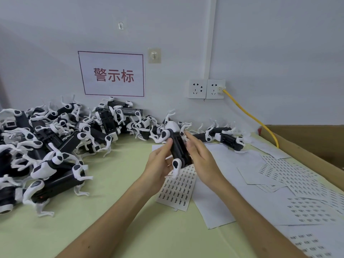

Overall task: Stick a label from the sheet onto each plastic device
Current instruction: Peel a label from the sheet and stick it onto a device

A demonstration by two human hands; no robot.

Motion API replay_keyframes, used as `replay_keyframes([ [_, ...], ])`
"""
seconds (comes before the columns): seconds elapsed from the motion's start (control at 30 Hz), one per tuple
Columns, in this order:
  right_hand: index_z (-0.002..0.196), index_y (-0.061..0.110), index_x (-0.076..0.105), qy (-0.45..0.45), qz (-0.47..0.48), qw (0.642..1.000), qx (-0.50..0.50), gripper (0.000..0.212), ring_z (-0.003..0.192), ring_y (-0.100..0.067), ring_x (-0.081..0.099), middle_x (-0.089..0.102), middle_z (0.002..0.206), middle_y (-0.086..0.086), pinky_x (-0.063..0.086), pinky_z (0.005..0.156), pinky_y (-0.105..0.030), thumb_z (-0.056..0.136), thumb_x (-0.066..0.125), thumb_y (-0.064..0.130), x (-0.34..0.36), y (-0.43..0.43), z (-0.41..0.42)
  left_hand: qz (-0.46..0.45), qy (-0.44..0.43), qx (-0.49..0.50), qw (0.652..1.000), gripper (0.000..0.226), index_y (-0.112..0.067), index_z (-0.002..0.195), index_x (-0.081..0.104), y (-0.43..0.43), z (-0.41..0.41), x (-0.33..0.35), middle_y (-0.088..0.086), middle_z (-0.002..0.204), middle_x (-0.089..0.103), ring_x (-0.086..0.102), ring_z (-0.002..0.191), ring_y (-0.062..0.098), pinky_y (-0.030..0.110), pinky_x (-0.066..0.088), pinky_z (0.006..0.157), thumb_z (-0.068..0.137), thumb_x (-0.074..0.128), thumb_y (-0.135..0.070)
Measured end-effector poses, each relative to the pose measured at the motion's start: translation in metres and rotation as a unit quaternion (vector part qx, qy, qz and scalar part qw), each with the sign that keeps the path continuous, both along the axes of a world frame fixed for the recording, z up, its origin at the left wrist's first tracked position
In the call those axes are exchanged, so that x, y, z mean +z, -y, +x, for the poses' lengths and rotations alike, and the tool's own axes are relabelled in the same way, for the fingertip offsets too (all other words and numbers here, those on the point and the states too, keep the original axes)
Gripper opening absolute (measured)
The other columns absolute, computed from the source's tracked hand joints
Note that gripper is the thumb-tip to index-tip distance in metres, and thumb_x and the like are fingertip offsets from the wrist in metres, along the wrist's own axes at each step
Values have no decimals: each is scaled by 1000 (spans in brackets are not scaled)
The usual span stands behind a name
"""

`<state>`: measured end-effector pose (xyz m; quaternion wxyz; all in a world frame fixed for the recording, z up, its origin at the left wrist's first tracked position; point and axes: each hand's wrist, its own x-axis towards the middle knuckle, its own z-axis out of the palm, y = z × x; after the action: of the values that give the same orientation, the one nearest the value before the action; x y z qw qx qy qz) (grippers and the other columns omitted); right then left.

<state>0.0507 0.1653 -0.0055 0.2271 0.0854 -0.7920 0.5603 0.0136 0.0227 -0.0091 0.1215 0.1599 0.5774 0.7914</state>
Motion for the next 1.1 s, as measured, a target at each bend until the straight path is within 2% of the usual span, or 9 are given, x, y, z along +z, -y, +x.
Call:
replay_keyframes([
  [0.1, 141, 29, 52, 28, 62, 996, -56, 38, 106, 0, 58, 59, 129, 5, 42, 83, -8, 103, 50, 28, -3, -3, -5, 48, 40, 43, 997, 59, -8, 127, 67, 5, -6, 3, 15, 96, 76, 72, 67, 20, 20, 51, 51, 99, 45, -56],
  [0.17, 140, 23, 53, 80, 140, 983, -89, 38, 110, -8, 56, 56, 136, -1, 42, 88, -10, 102, 53, 26, -6, -10, -8, 63, 55, 73, 994, 67, -10, 126, 66, 9, -12, 3, 10, 73, 73, 62, 56, 19, 21, 47, 56, 96, 41, -63],
  [0.27, 149, 21, 39, 220, 309, 916, -132, 58, 138, -22, 39, 41, 152, -3, 30, 112, -42, 98, 54, 46, -13, -23, -8, 68, 116, 114, 984, 49, -21, 118, 66, 16, -20, 1, 4, 100, 77, 67, 72, 12, 24, 46, 66, 103, 39, -59],
  [0.33, 149, 19, 34, 277, 377, 874, -131, 71, 139, -27, 37, 41, 150, -4, 26, 110, -45, 92, 58, 55, -16, -27, -8, 59, 151, 129, 978, 40, -23, 114, 65, 20, -24, 0, 5, 111, 72, 63, 79, 11, 26, 41, 67, 105, 42, -54],
  [0.5, 152, 26, 28, 258, 334, 899, -115, 81, 134, -21, 44, 48, 144, 1, 24, 109, -41, 85, 70, 46, -21, -26, -13, 84, 198, 66, 974, 47, -19, 126, 63, 24, -24, 0, 14, 127, 69, 63, 92, 23, 33, 42, 77, 102, 46, -55],
  [0.73, 148, 31, 38, 235, 273, 928, -92, 75, 129, -22, 51, 56, 138, 3, 39, 107, -38, 84, 77, 26, -23, -22, -11, 72, 188, 1, 980, 35, -17, 97, 62, 26, -25, -3, 10, 91, 72, 64, 96, 29, 43, 45, 96, 72, 82, -32],
  [0.87, 145, 29, 42, 223, 312, 920, -79, 63, 130, -19, 48, 50, 143, 3, 37, 109, -39, 88, 68, 22, -23, -21, -11, 25, 175, 21, 984, 24, -8, 109, 63, 24, -27, -6, 10, 110, 77, 74, 95, 26, 37, 49, 92, 90, 70, -22],
  [1.0, 153, 26, 31, 201, 342, 915, -72, 71, 147, -19, 27, 26, 162, 4, 23, 118, -46, 93, 62, 43, -24, -16, -11, -1, 162, 37, 986, 14, -12, 101, 64, 26, -28, -2, 8, 101, 79, 77, 77, 20, 30, 53, 72, 93, 69, -22],
  [1.1, 156, 23, 26, 224, 381, 895, -60, 79, 145, -23, 31, 32, 160, 1, 24, 118, -47, 92, 58, 58, -27, -16, -14, -10, 155, 46, 987, 14, -15, 97, 61, 25, -28, -1, 7, 100, 80, 74, 78, 17, 29, 50, 77, 91, 69, -25],
])
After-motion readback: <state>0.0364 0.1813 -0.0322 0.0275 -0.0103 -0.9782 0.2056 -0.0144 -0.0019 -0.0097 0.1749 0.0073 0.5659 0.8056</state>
